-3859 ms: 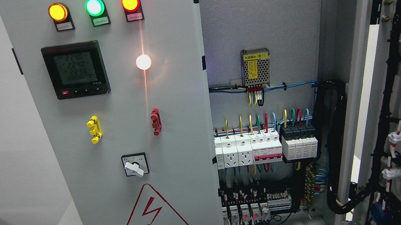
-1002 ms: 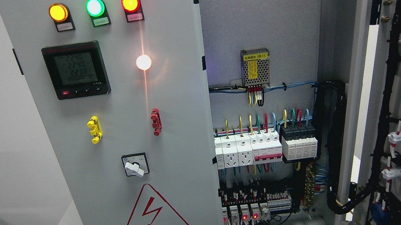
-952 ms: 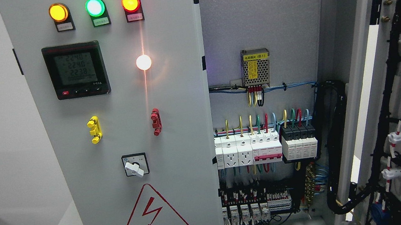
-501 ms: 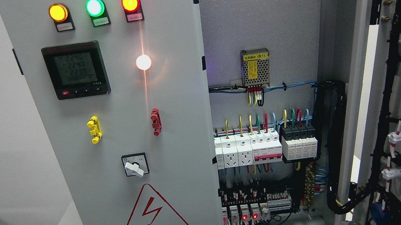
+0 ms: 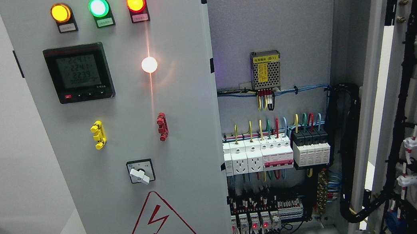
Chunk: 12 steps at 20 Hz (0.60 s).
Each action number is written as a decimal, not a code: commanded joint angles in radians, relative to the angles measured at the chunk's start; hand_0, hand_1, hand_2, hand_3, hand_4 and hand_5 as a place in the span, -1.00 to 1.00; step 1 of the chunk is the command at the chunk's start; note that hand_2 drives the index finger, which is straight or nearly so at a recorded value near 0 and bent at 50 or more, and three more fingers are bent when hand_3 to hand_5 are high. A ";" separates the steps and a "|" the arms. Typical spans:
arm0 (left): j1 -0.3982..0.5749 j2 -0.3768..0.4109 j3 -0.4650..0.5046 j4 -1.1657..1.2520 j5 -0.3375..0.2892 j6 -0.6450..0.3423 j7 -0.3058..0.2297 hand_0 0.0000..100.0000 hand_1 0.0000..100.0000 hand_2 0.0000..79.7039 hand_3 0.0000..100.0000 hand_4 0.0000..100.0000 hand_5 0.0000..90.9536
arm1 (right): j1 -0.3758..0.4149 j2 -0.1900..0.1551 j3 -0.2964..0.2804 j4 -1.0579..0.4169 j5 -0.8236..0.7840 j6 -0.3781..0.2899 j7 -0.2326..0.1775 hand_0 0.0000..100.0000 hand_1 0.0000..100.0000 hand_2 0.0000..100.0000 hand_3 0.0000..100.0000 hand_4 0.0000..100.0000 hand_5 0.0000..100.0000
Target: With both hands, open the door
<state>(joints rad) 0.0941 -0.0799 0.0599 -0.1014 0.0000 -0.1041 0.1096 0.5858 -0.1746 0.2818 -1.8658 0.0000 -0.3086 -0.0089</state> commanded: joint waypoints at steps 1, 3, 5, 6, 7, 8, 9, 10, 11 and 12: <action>-0.011 -0.011 0.006 0.006 0.001 0.000 -0.001 -1.00 -1.00 -1.00 -1.00 -1.00 -1.00 | -0.055 -0.010 0.014 -0.194 0.014 -0.001 -0.002 -1.00 -1.00 -1.00 -1.00 -1.00 -1.00; -0.013 -0.011 0.004 0.008 0.001 0.000 -0.001 -1.00 -1.00 -1.00 -1.00 -1.00 -1.00 | -0.083 -0.003 0.014 -0.208 0.014 -0.001 -0.002 -1.00 -1.00 -1.00 -1.00 -1.00 -1.00; -0.013 -0.011 0.004 0.009 -0.002 0.001 -0.001 -1.00 -1.00 -1.00 -1.00 -1.00 -1.00 | -0.109 0.000 0.014 -0.213 0.014 -0.001 -0.002 -1.00 -1.00 -1.00 -1.00 -1.00 -1.00; -0.013 -0.009 0.003 0.009 -0.003 0.001 -0.001 -1.00 -1.00 -1.00 -1.00 -1.00 -1.00 | -0.128 0.000 0.017 -0.214 0.014 0.000 -0.002 -1.00 -1.00 -1.00 -1.00 -1.00 -1.00; -0.013 -0.009 0.003 0.011 -0.003 0.003 -0.002 -1.00 -1.00 -1.00 -1.00 -1.00 -1.00 | -0.150 0.003 0.019 -0.214 0.012 0.002 -0.003 -1.00 -1.00 -1.00 -1.00 -1.00 -1.00; -0.013 -0.009 0.003 0.011 -0.005 0.004 -0.002 -1.00 -1.00 -1.00 -1.00 -1.00 -1.00 | -0.181 0.010 0.025 -0.214 0.012 0.003 -0.003 -1.00 -1.00 -1.00 -1.00 -1.00 -1.00; -0.013 -0.009 0.003 0.011 -0.006 0.004 -0.002 -1.00 -1.00 -1.00 -1.00 -1.00 -1.00 | -0.210 0.021 0.025 -0.213 0.011 0.005 -0.003 -1.00 -1.00 -1.00 -1.00 -1.00 -1.00; -0.013 -0.006 0.003 0.009 -0.006 0.004 -0.002 -1.00 -1.00 -1.00 -1.00 -1.00 -1.00 | -0.240 0.033 0.024 -0.213 0.008 0.008 -0.005 -1.00 -1.00 -1.00 -1.00 -1.00 -1.00; -0.013 -0.006 0.003 0.011 -0.006 0.004 -0.002 -1.00 -1.00 -1.00 -1.00 -1.00 -1.00 | -0.265 0.046 0.023 -0.213 -0.004 0.011 -0.006 -1.00 -1.00 -1.00 -1.00 -1.00 -1.00; -0.013 -0.006 0.003 0.011 -0.008 0.004 -0.002 -1.00 -1.00 -1.00 -1.00 -1.00 -1.00 | -0.288 0.058 0.023 -0.213 -0.023 0.014 -0.006 -1.00 -1.00 -1.00 -1.00 -1.00 -1.00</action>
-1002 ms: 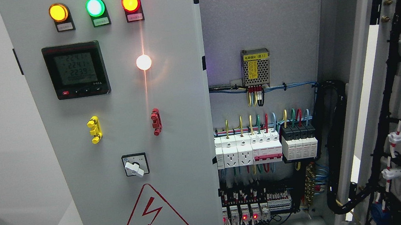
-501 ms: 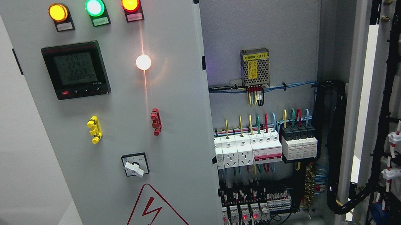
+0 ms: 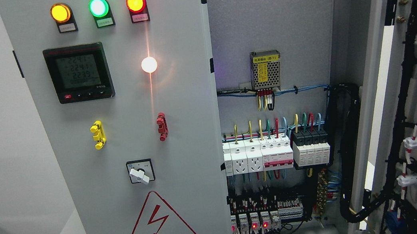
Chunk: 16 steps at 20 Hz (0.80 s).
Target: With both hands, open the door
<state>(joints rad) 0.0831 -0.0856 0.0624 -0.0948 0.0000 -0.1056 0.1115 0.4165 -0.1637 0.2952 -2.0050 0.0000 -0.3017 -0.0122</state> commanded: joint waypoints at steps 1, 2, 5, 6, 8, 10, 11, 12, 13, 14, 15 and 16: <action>-0.002 0.000 -0.001 0.003 -0.008 0.006 -0.004 -1.00 -1.00 -1.00 -1.00 -1.00 -1.00 | -0.140 0.064 0.012 -0.072 -0.041 0.019 -0.003 -1.00 -1.00 -1.00 -1.00 -1.00 -1.00; -0.002 0.001 -0.003 0.003 -0.008 0.007 -0.004 -1.00 -1.00 -1.00 -1.00 -1.00 -1.00 | -0.168 0.078 0.012 -0.072 -0.057 0.050 -0.005 -1.00 -1.00 -1.00 -1.00 -1.00 -1.00; -0.002 0.004 -0.029 0.003 -0.006 0.007 -0.004 -1.00 -1.00 -1.00 -1.00 -1.00 -1.00 | -0.255 0.116 0.012 -0.066 -0.090 0.177 -0.005 -1.00 -1.00 -1.00 -1.00 -1.00 -1.00; -0.002 0.004 -0.032 0.003 -0.006 0.007 -0.004 -1.00 -1.00 -1.00 -1.00 -1.00 -1.00 | -0.284 0.130 0.012 -0.063 -0.098 0.208 -0.006 -1.00 -1.00 -1.00 -1.00 -1.00 -1.00; -0.002 0.006 -0.033 0.003 -0.006 0.007 -0.004 -1.00 -1.00 -1.00 -1.00 -1.00 -1.00 | -0.338 0.153 0.013 -0.058 -0.100 0.271 -0.006 -1.00 -1.00 -1.00 -1.00 -1.00 -1.00; -0.002 0.007 -0.033 0.004 -0.006 0.009 -0.004 -1.00 -1.00 -1.00 -1.00 -1.00 -1.00 | -0.390 0.182 0.012 -0.055 -0.100 0.340 -0.006 -1.00 -1.00 -1.00 -1.00 -1.00 -1.00; -0.002 0.006 -0.035 0.004 -0.006 0.007 -0.004 -1.00 -1.00 -1.00 -1.00 -1.00 -1.00 | -0.418 0.196 0.010 -0.051 -0.100 0.373 -0.006 -1.00 -1.00 -1.00 -1.00 -1.00 -1.00; 0.000 0.006 -0.033 0.004 -0.006 0.009 -0.004 -1.00 -1.00 -1.00 -1.00 -1.00 -1.00 | -0.445 0.210 0.009 -0.044 -0.100 0.404 -0.006 -1.00 -1.00 -1.00 -1.00 -1.00 -1.00; 0.000 0.004 -0.033 0.004 -0.006 0.007 -0.004 -1.00 -1.00 -1.00 -1.00 -1.00 -1.00 | -0.478 0.217 0.002 -0.038 -0.100 0.435 -0.006 -1.00 -1.00 -1.00 -1.00 -1.00 -1.00; 0.000 0.001 -0.032 0.003 -0.005 0.004 -0.004 -1.00 -1.00 -1.00 -1.00 -1.00 -1.00 | -0.508 0.223 -0.002 -0.028 -0.100 0.461 -0.006 -1.00 -1.00 -1.00 -1.00 -1.00 -1.00; 0.000 -0.002 -0.032 0.001 -0.003 0.003 -0.004 -1.00 -1.00 -1.00 -1.00 -1.00 -1.00 | -0.533 0.227 -0.005 -0.018 -0.100 0.479 -0.006 -1.00 -1.00 -1.00 -1.00 -1.00 -1.00; 0.000 -0.003 -0.030 0.000 0.000 0.003 -0.004 -1.00 -1.00 -1.00 -1.00 -1.00 -1.00 | -0.550 0.227 -0.008 -0.006 -0.100 0.492 -0.006 -1.00 -1.00 -1.00 -1.00 -1.00 -1.00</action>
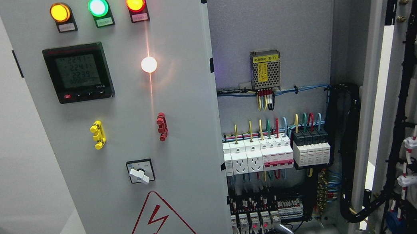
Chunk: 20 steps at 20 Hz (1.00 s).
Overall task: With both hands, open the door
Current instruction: 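Raise the right hand into the gap beside the indicator-light door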
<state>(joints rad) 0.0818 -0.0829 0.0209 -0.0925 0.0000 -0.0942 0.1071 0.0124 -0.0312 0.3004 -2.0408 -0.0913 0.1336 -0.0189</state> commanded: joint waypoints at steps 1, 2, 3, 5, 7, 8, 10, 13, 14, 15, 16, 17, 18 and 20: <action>0.001 -0.008 0.010 -0.006 0.002 -0.010 0.000 -1.00 -1.00 -1.00 -1.00 -1.00 -1.00 | -0.166 0.094 -0.015 0.042 -0.008 0.060 0.000 -1.00 -1.00 -1.00 -1.00 -1.00 -1.00; 0.001 -0.008 0.010 -0.007 0.002 -0.010 0.000 -1.00 -1.00 -1.00 -1.00 -1.00 -1.00 | -0.186 0.094 -0.021 0.057 -0.008 0.060 0.000 -1.00 -1.00 -1.00 -1.00 -1.00 -1.00; 0.001 -0.008 0.010 -0.007 0.002 -0.010 0.000 -1.00 -1.00 -1.00 -1.00 -1.00 -1.00 | -0.205 0.094 -0.026 0.073 -0.008 0.060 0.000 -1.00 -1.00 -1.00 -1.00 -1.00 -1.00; 0.001 -0.008 0.010 -0.006 0.002 -0.010 0.000 -1.00 -1.00 -1.00 -1.00 -1.00 -1.00 | -0.251 0.094 -0.029 0.105 -0.008 0.061 0.000 -1.00 -1.00 -1.00 -1.00 -1.00 -1.00; 0.001 -0.008 0.010 -0.007 0.002 -0.010 0.000 -1.00 -1.00 -1.00 -1.00 -1.00 -1.00 | -0.301 0.096 -0.040 0.143 -0.008 0.063 0.000 -1.00 -1.00 -1.00 -1.00 -1.00 -1.00; 0.001 -0.008 0.010 -0.007 0.002 -0.010 0.000 -1.00 -1.00 -1.00 -1.00 -1.00 -1.00 | -0.322 0.096 -0.053 0.162 -0.008 0.064 0.000 -1.00 -1.00 -1.00 -1.00 -1.00 -1.00; 0.000 -0.009 0.010 -0.006 0.002 -0.010 0.000 -1.00 -1.00 -1.00 -1.00 -1.00 -1.00 | -0.353 0.096 -0.061 0.185 -0.008 0.077 0.002 -1.00 -1.00 -1.00 -1.00 -1.00 -1.00; 0.000 -0.009 0.010 -0.006 0.002 -0.010 0.000 -1.00 -1.00 -1.00 -1.00 -1.00 -1.00 | -0.390 0.096 -0.064 0.220 -0.010 0.093 0.007 -1.00 -1.00 -1.00 -1.00 -1.00 -1.00; 0.000 -0.009 0.011 -0.006 0.002 -0.010 0.000 -1.00 -1.00 -1.00 -1.00 -1.00 -1.00 | -0.400 0.097 -0.064 0.232 -0.008 0.095 0.007 -1.00 -1.00 -1.00 -1.00 -1.00 -1.00; 0.000 -0.009 0.011 -0.006 0.002 -0.010 0.000 -1.00 -1.00 -1.00 -1.00 -1.00 -1.00 | -0.411 0.096 -0.064 0.247 -0.008 0.097 0.007 -1.00 -1.00 -1.00 -1.00 -1.00 -1.00; 0.000 -0.009 0.011 -0.006 0.002 -0.010 0.000 -1.00 -1.00 -1.00 -1.00 -1.00 -1.00 | -0.422 0.096 -0.064 0.264 -0.008 0.100 0.007 -1.00 -1.00 -1.00 -1.00 -1.00 -1.00; 0.000 -0.009 0.010 -0.006 0.002 -0.010 0.000 -1.00 -1.00 -1.00 -1.00 -1.00 -1.00 | -0.436 0.096 -0.066 0.281 -0.008 0.115 0.007 -1.00 -1.00 -1.00 -1.00 -1.00 -1.00; 0.000 -0.009 0.010 -0.006 0.002 -0.010 0.000 -1.00 -1.00 -1.00 -1.00 -1.00 -1.00 | -0.448 0.096 -0.067 0.292 -0.010 0.133 0.008 -1.00 -1.00 -1.00 -1.00 -1.00 -1.00; 0.000 -0.008 0.011 -0.006 0.002 -0.010 0.000 -1.00 -1.00 -1.00 -1.00 -1.00 -1.00 | -0.468 0.096 -0.067 0.298 -0.053 0.155 0.008 -1.00 -1.00 -1.00 -1.00 -1.00 -1.00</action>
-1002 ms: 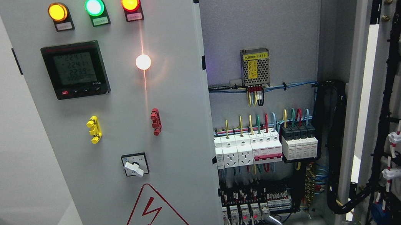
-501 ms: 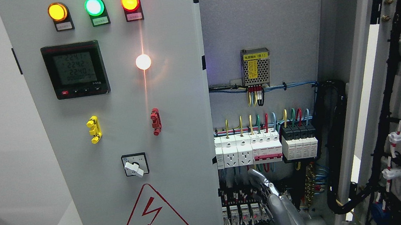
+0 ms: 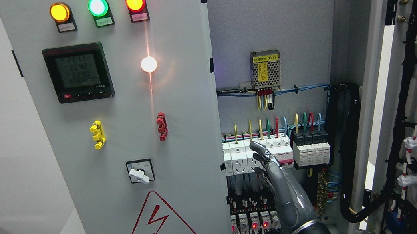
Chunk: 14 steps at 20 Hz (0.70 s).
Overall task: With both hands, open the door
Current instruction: 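Raise the right hand into the gap beside the indicator-light door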
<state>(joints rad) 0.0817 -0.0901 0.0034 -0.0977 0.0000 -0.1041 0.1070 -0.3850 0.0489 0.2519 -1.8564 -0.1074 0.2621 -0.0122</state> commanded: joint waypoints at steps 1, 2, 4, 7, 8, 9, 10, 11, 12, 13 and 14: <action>0.001 -0.002 0.027 -0.001 0.002 0.000 0.000 -1.00 -1.00 -1.00 -1.00 -1.00 -1.00 | -0.084 0.016 -0.019 0.121 -0.060 0.037 0.001 -1.00 -1.00 -1.00 -1.00 -1.00 -1.00; 0.000 -0.002 0.027 -0.001 0.002 0.000 0.000 -1.00 -1.00 -1.00 -1.00 -1.00 -1.00 | -0.095 0.016 -0.019 0.131 -0.067 0.049 0.001 -1.00 -1.00 -1.00 -1.00 -1.00 -1.00; 0.000 -0.002 0.029 -0.001 0.002 0.000 0.000 -1.00 -1.00 -1.00 -1.00 -1.00 -1.00 | -0.107 0.009 -0.022 0.141 -0.071 0.052 0.003 -1.00 -1.00 -1.00 -1.00 -1.00 -1.00; 0.000 -0.002 0.027 -0.001 0.002 0.000 0.000 -1.00 -1.00 -1.00 -1.00 -1.00 -1.00 | -0.123 0.006 -0.022 0.148 -0.074 0.054 0.008 -1.00 -1.00 -1.00 -1.00 -1.00 -1.00; 0.000 -0.002 0.027 -0.001 0.002 0.000 0.000 -1.00 -1.00 -1.00 -1.00 -1.00 -1.00 | -0.126 0.006 -0.022 0.148 -0.074 0.054 0.020 -1.00 -1.00 -1.00 -1.00 -1.00 -1.00; 0.000 -0.002 0.029 -0.001 0.002 0.000 0.000 -1.00 -1.00 -1.00 -1.00 -1.00 -1.00 | -0.130 0.006 -0.022 0.148 -0.080 0.054 0.040 -1.00 -1.00 -1.00 -1.00 -1.00 -1.00; 0.000 -0.002 0.029 -0.001 0.002 0.000 0.000 -1.00 -1.00 -1.00 -1.00 -1.00 -1.00 | -0.135 0.006 -0.022 0.149 -0.086 0.055 0.053 -1.00 -1.00 -1.00 -1.00 -1.00 -1.00; 0.000 -0.002 0.027 -0.001 0.002 0.000 0.000 -1.00 -1.00 -1.00 -1.00 -1.00 -1.00 | -0.138 0.006 -0.022 0.151 -0.090 0.060 0.054 -1.00 -1.00 -1.00 -1.00 -1.00 -1.00; 0.000 -0.002 0.029 -0.001 0.002 0.000 0.000 -1.00 -1.00 -1.00 -1.00 -1.00 -1.00 | -0.143 0.006 -0.025 0.151 -0.095 0.071 0.054 -1.00 -1.00 -1.00 -1.00 -1.00 -1.00; 0.000 -0.002 0.027 -0.001 0.002 0.000 0.000 -1.00 -1.00 -1.00 -1.00 -1.00 -1.00 | -0.150 0.006 -0.029 0.152 -0.100 0.078 0.054 -1.00 -1.00 -1.00 -1.00 -1.00 -1.00; 0.000 -0.002 0.027 -0.001 0.002 0.000 0.000 -1.00 -1.00 -1.00 -1.00 -1.00 -1.00 | -0.155 0.006 -0.043 0.157 -0.110 0.081 0.054 -1.00 -1.00 -1.00 -1.00 -1.00 -1.00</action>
<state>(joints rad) 0.0814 -0.0915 0.0010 -0.0980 0.0000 -0.1042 0.1070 -0.5075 0.0543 0.2345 -1.7512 -0.1885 0.3297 0.0353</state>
